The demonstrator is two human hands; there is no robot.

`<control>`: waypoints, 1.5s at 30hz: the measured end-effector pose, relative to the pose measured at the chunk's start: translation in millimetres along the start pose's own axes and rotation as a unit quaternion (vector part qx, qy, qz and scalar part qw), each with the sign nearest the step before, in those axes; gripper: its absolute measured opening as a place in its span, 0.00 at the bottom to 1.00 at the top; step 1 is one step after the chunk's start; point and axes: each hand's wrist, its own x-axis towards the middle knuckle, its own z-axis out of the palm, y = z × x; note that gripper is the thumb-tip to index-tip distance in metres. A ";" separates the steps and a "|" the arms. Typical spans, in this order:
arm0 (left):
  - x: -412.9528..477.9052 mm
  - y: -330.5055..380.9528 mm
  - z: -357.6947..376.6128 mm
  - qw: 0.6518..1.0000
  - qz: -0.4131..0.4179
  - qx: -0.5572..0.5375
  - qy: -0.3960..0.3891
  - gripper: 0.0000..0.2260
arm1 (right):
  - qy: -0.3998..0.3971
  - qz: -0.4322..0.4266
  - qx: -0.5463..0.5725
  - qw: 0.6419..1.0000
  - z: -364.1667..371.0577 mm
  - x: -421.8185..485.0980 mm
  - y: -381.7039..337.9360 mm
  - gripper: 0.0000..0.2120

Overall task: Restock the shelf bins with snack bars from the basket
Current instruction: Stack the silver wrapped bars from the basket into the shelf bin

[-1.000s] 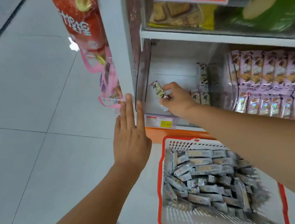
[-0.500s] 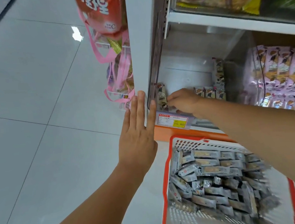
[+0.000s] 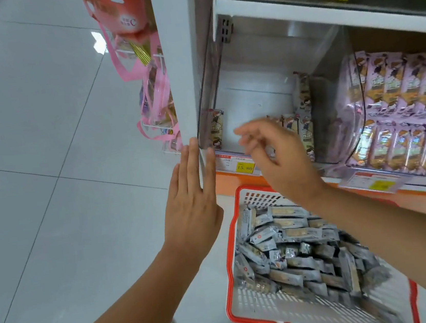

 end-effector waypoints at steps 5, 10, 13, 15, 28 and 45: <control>-45.8 20.1 26.9 0.986 0.004 -0.044 -0.159 0.32 | -0.105 0.119 -0.031 0.987 0.4 -93.1 45.3 0.09; -82.7 34.3 86.6 0.946 -0.043 -0.058 -0.317 0.34 | -0.356 0.414 -0.122 0.829 22.5 -166.8 127.2 0.15; -99.0 42.5 122.0 0.938 -0.063 -0.072 -0.332 0.36 | -0.416 0.485 -0.129 0.758 46.1 -196.6 162.7 0.21; -108.7 48.9 141.3 0.939 -0.073 -0.081 -0.326 0.36 | -0.403 0.493 -0.125 0.761 65.4 -213.5 180.8 0.22; -151.6 45.4 209.4 0.962 -0.073 -0.203 -0.168 0.38 | -0.425 0.391 -0.192 0.794 164.1 -240.5 238.8 0.20; -89.9 36.5 105.7 0.960 -0.096 -0.084 -0.251 0.33 | -0.139 0.179 -0.032 0.973 43.3 -202.5 123.4 0.14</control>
